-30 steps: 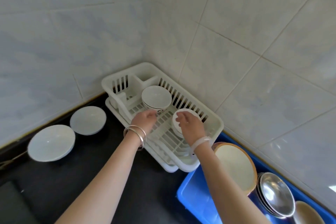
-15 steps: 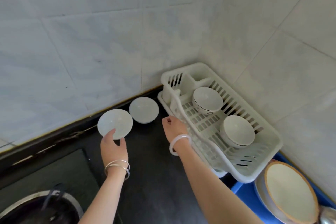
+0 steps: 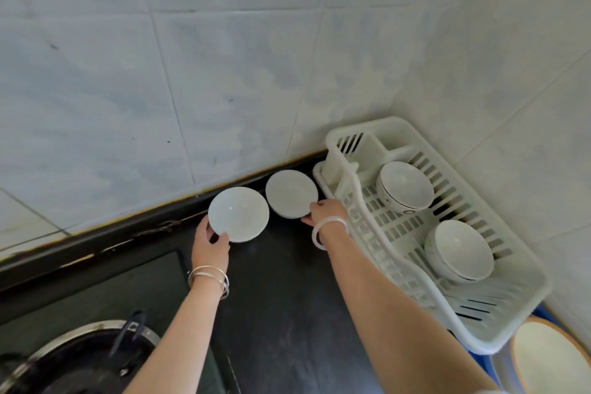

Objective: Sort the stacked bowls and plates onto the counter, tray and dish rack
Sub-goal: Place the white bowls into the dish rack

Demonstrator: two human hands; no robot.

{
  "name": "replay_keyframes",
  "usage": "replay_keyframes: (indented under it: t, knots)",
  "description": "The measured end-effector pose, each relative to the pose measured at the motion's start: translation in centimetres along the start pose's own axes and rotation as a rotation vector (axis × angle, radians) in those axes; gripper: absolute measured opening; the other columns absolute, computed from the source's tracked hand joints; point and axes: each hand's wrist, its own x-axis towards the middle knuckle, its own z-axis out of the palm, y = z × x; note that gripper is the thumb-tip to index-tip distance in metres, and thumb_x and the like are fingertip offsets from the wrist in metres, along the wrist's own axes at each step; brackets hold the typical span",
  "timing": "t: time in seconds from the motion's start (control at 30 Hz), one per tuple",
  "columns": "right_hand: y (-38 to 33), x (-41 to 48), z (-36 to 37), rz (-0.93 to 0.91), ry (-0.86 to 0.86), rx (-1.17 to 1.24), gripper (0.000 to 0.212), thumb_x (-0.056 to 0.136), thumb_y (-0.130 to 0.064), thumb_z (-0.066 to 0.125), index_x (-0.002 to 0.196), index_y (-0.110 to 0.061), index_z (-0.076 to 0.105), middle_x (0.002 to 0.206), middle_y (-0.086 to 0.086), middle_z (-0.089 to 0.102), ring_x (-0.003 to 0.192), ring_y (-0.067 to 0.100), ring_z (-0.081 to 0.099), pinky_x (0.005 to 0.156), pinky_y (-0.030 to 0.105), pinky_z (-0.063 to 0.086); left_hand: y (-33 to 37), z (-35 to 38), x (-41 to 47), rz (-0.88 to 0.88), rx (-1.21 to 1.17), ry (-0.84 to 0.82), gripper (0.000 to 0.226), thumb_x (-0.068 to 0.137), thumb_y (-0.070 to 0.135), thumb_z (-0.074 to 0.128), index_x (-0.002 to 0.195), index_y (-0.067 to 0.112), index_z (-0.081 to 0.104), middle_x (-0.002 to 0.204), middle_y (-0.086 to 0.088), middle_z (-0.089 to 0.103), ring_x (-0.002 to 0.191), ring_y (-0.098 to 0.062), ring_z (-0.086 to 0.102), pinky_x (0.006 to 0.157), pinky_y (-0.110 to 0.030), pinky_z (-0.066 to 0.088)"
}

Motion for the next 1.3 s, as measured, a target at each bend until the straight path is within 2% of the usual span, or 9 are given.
replay_keyframes:
  t: [0.07, 0.17, 0.27, 0.5, 0.63, 0.87, 0.97, 1.1, 1.3]
  knots:
    - [-0.4, -0.8, -0.4, -0.026, 0.029, 0.037, 0.010, 0.088, -0.006, 0.052, 0.083, -0.003, 0.060, 0.077, 0.010, 0.063, 0.064, 0.020, 0.066, 0.075, 0.041, 0.060, 0.1, -0.2, 0.4, -0.033, -0.081, -0.027, 0.057, 0.086, -0.007, 0.048, 0.136, 0.019, 0.041, 0.138, -0.010, 0.049, 0.127, -0.031, 0.046, 0.099, -0.041, 0.044]
    - [-1.1, -2.3, -0.9, -0.121, 0.030, 0.053, 0.020, 0.086, -0.006, 0.056, 0.069, -0.016, 0.057, 0.075, 0.002, 0.064, 0.064, 0.013, 0.066, 0.061, 0.029, 0.060, 0.2, -0.6, 0.6, -0.085, -0.156, -0.072, 0.057, 0.085, -0.008, 0.050, 0.135, 0.019, 0.042, 0.139, -0.011, 0.048, 0.129, -0.030, 0.044, 0.103, -0.043, 0.041]
    - [-1.7, -4.1, -0.4, -0.188, -0.006, -0.004, 0.022, 0.085, -0.008, 0.057, 0.066, -0.018, 0.060, 0.069, -0.003, 0.065, 0.060, 0.010, 0.067, 0.056, 0.024, 0.058, 0.4, -0.9, 0.7, -0.121, -0.200, -0.109, 0.053, 0.088, -0.001, 0.050, 0.136, 0.019, 0.042, 0.137, -0.010, 0.050, 0.125, -0.030, 0.048, 0.104, -0.042, 0.040]
    - [-2.6, -6.3, 3.0, -0.213, -0.068, -0.216, 0.012, 0.084, -0.012, 0.062, 0.072, -0.011, 0.063, 0.064, 0.003, 0.066, 0.066, 0.017, 0.071, 0.075, 0.039, 0.060, 1.7, -1.0, 0.6, -0.280, -0.317, -0.060, 0.034, 0.091, 0.035, 0.049, 0.123, 0.024, 0.053, 0.120, 0.000, 0.054, 0.103, -0.025, 0.055, 0.091, -0.035, 0.044]
    - [-2.6, -6.6, 3.9, -0.205, -0.067, -0.316, 0.013, 0.084, -0.014, 0.062, 0.070, -0.014, 0.060, 0.065, 0.003, 0.067, 0.071, 0.020, 0.071, 0.077, 0.036, 0.059, 1.9, -1.1, 0.6, -0.254, -0.308, -0.067, 0.024, 0.090, 0.030, 0.052, 0.113, 0.025, 0.054, 0.116, 0.000, 0.054, 0.105, -0.023, 0.054, 0.089, -0.034, 0.046]
    - [-2.0, -6.1, 4.8, -0.185, -0.073, -0.366, 0.018, 0.083, -0.016, 0.061, 0.066, -0.016, 0.056, 0.082, 0.011, 0.073, 0.076, 0.023, 0.071, 0.073, 0.031, 0.057, 2.0, -1.6, 1.8, -0.175, -0.196, -0.152, 0.039, 0.091, 0.012, 0.053, 0.129, 0.016, 0.049, 0.123, -0.005, 0.051, 0.112, -0.027, 0.052, 0.090, -0.035, 0.046]
    - [-1.6, -5.6, 4.8, -0.166, -0.099, -0.344, 0.003, 0.085, -0.018, 0.061, 0.086, -0.016, 0.058, 0.091, 0.010, 0.067, 0.084, 0.024, 0.068, 0.079, 0.035, 0.057, 2.5, -1.7, 2.2, -0.215, -0.185, -0.149, 0.039, 0.091, 0.011, 0.052, 0.130, 0.016, 0.048, 0.132, -0.010, 0.049, 0.116, -0.032, 0.051, 0.092, -0.039, 0.046]
    - [-1.4, -5.5, 4.9, -0.020, -0.318, -0.145, 0.044, 0.092, -0.015, 0.052, 0.135, -0.022, 0.043, 0.125, 0.014, 0.056, 0.099, 0.027, 0.063, 0.082, 0.042, 0.058, 3.5, -1.4, 2.2, -0.239, -0.181, -0.165, 0.039, 0.091, 0.010, 0.050, 0.129, 0.020, 0.049, 0.135, -0.011, 0.048, 0.112, -0.032, 0.052, 0.090, -0.042, 0.048]
    - [-0.9, -5.9, 3.3, -0.058, -0.299, -0.015, 0.039, 0.092, -0.015, 0.053, 0.130, -0.020, 0.050, 0.116, 0.011, 0.062, 0.083, 0.023, 0.066, 0.075, 0.039, 0.060, 5.3, -0.8, 0.2, -0.214, -0.139, -0.212, 0.041, 0.091, 0.003, 0.047, 0.130, 0.016, 0.047, 0.120, -0.008, 0.050, 0.117, -0.035, 0.051, 0.080, -0.038, 0.048]
